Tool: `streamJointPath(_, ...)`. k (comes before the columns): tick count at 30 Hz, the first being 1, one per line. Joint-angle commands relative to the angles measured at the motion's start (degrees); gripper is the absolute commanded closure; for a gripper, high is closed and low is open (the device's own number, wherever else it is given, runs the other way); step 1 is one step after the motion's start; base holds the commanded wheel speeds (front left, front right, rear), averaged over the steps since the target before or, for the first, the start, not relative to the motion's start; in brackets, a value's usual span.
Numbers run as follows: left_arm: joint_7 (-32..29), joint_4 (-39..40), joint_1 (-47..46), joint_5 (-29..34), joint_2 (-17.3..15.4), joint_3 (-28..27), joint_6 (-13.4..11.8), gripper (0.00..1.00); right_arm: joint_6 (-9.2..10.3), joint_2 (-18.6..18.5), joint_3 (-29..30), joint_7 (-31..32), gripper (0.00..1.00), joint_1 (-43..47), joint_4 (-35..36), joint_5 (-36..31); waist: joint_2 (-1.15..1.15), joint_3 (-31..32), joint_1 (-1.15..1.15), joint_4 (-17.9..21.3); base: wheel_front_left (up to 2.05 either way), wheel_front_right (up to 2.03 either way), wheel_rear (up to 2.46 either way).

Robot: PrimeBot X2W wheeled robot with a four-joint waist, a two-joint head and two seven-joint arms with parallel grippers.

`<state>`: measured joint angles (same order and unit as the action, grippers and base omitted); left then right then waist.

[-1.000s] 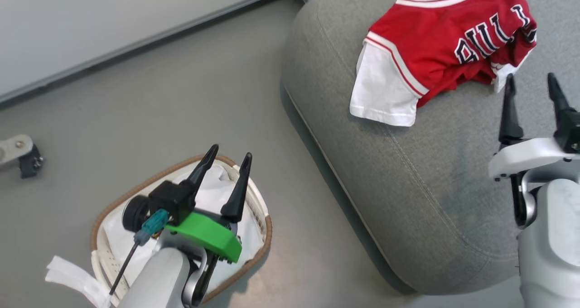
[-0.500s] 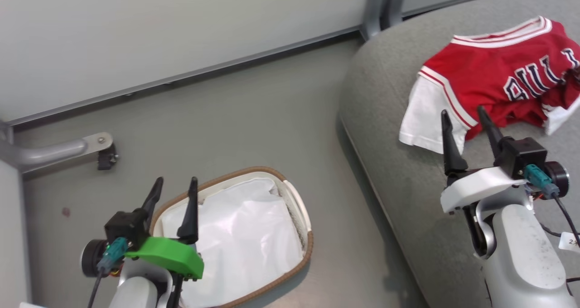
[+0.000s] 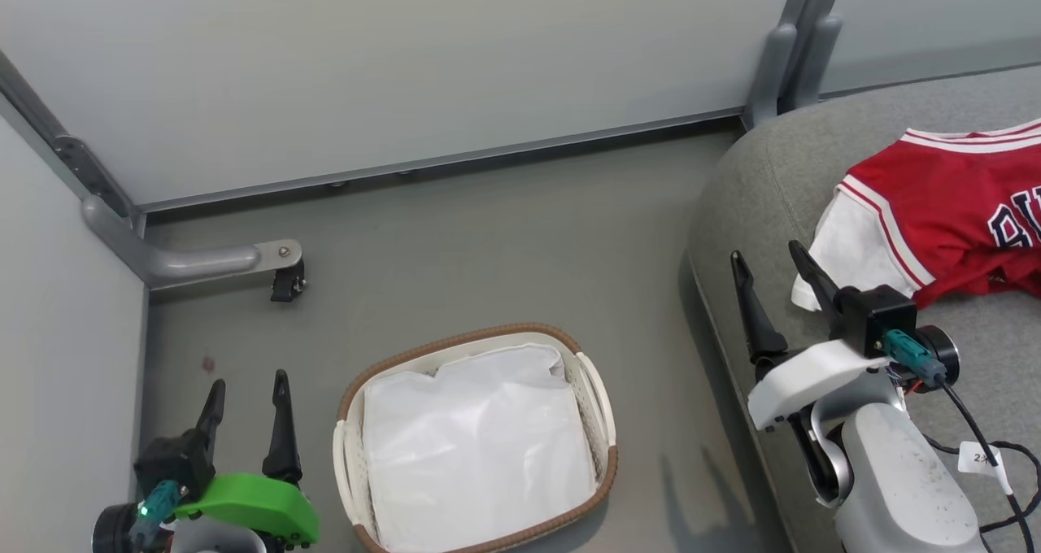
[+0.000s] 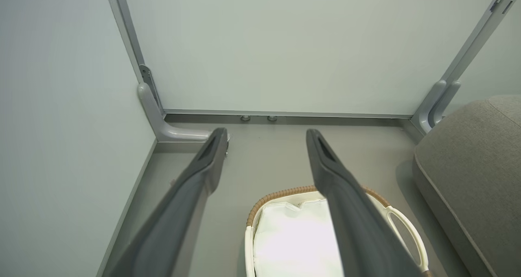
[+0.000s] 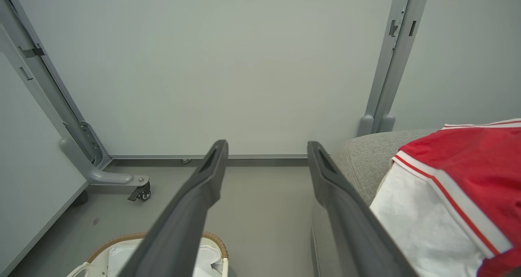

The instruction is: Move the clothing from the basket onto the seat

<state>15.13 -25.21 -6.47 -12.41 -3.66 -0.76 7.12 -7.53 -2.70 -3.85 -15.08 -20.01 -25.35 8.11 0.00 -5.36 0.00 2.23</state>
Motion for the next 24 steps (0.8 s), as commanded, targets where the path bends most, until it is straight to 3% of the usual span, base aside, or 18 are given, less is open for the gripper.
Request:
streamJointPath(1, 0.03, 0.14, 1.23, 0.69, 0.14, -0.76, 0.13, 0.00, 0.08, -0.36, 0.08, -0.12, 0.00, 1.22, -0.17, 0.16, 0.00, 1.68, 0.00, -1.46, 0.00, 0.00, 0.00)
streamJointPath(11, 0.03, -1.10, 4.18, 0.02, 0.64, -3.47, 0.36, 0.00, 0.08, -0.33, 0.61, -0.12, 0.00, 5.44, -0.77, 0.67, 0.00, 2.88, 0.00, -1.01, 0.00, 0.00, 0.00)
streamJointPath(12, 0.03, -1.31, 4.25, -0.13, 0.67, -3.42, 0.31, 1.00, 0.08, -0.35, 0.65, -0.12, 1.00, 5.60, -0.74, 0.67, 0.00, 2.82, 0.00, -0.90, 0.00, 0.00, 0.00)
streamJointPath(17, -0.36, -3.35, 3.37, -0.82, 1.18, -3.18, 0.17, 1.00, 0.00, 0.25, 0.73, 0.41, 1.00, 6.39, -2.78, 1.16, 0.00, 2.92, 0.00, -1.01, 0.00, 0.00, 0.00)
streamJointPath(24, -2.68, -2.25, 2.80, -8.25, 1.13, -3.74, 0.18, 1.00, 0.00, 0.20, 1.86, 2.63, 1.00, 6.87, -1.63, 9.00, 0.00, 3.05, 0.00, -1.08, 0.00, 0.00, 0.00)
